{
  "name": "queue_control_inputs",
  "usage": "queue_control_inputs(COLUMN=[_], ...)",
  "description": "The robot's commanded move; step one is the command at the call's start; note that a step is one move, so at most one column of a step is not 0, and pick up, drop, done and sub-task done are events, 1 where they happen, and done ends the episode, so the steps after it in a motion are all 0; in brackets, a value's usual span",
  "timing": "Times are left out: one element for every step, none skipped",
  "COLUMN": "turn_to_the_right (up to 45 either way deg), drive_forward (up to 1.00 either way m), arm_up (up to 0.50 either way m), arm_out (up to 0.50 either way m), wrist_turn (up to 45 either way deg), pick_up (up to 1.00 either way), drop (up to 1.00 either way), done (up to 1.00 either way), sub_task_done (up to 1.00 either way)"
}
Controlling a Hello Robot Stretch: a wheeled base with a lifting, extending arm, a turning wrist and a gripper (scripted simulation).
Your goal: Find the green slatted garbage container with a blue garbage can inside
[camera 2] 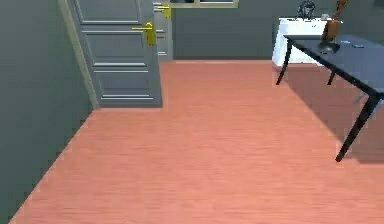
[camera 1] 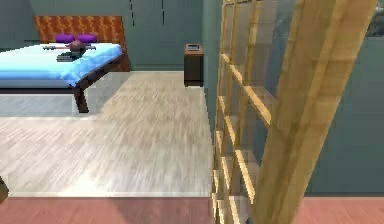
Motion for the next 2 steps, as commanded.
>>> queue_control_inputs(turn_to_the_right=[45.0,45.0], drive_forward=[0.00,0.00], arm_up=[0.00,0.00], arm_out=[0.00,0.00], wrist_turn=[0.0,0.0], pick_up=[0.00,0.00], drop=[0.00,0.00], done=[0.00,0.00], sub_task_done=[0.00,0.00])
